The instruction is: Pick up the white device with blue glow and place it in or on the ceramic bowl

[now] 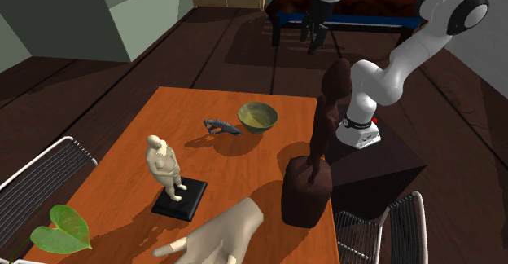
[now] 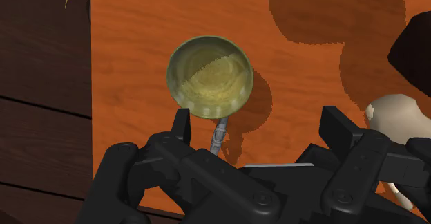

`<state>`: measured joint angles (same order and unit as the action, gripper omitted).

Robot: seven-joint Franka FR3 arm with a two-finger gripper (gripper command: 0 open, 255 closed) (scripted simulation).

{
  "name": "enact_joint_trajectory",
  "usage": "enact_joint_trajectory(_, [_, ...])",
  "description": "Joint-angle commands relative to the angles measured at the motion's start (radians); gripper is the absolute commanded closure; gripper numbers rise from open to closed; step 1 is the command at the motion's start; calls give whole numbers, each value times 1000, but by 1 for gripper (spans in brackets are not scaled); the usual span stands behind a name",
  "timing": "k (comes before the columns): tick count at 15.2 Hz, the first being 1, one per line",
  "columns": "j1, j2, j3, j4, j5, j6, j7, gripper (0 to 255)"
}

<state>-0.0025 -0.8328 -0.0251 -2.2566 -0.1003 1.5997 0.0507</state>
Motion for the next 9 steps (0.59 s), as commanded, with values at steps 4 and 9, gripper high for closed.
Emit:
enact_joint_trajectory(4, [-6,76,-1,-23,-1,86,22,0])
enact_joint_trajectory(9, [-17,222,-4,-35,-4,222,58,0])
